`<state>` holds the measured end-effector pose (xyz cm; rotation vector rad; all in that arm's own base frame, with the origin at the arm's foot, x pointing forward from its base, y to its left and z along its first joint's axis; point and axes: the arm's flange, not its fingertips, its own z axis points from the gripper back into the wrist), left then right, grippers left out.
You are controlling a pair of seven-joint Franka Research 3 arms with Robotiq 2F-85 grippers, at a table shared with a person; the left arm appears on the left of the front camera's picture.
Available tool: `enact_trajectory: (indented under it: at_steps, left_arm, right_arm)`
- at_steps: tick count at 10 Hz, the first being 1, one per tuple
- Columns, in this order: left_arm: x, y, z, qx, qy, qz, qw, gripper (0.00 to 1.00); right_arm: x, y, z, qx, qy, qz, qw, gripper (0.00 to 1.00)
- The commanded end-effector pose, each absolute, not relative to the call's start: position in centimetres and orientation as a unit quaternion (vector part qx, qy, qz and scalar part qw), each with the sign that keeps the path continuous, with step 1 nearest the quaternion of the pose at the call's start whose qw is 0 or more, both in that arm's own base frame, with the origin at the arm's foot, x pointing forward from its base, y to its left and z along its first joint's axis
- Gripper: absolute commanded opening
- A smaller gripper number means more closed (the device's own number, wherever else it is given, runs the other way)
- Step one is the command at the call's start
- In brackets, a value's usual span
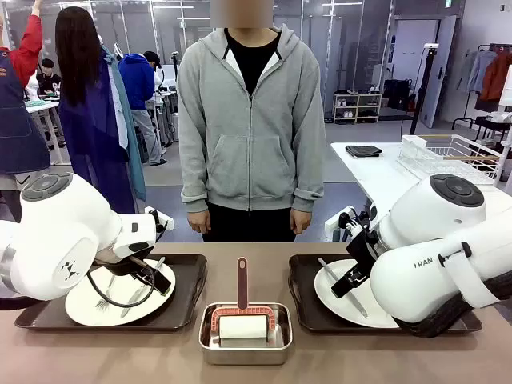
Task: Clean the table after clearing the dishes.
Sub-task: When the left (or right) Handle tray is removed, use the left hand (or right hand) to clean the left (or right) side of the table with the Lint Roller.
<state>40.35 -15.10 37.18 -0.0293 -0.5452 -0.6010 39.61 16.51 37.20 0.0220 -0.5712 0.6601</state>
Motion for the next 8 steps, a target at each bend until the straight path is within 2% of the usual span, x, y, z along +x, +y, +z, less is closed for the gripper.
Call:
enact_trajectory:
  at_steps: [1, 8]
  left_arm:
    - [40.35, -15.11, 37.18, -0.014, -0.265, -0.292, 0.919, 1.00]
    - [40.35, -15.11, 37.18, -0.014, -0.265, -0.292, 0.919, 1.00]
  right_arm:
    - [39.61, 16.51, 37.20, 0.011, -0.277, 0.320, 0.906, 1.00]
    - [39.61, 16.51, 37.20, 0.011, -0.277, 0.320, 0.906, 1.00]
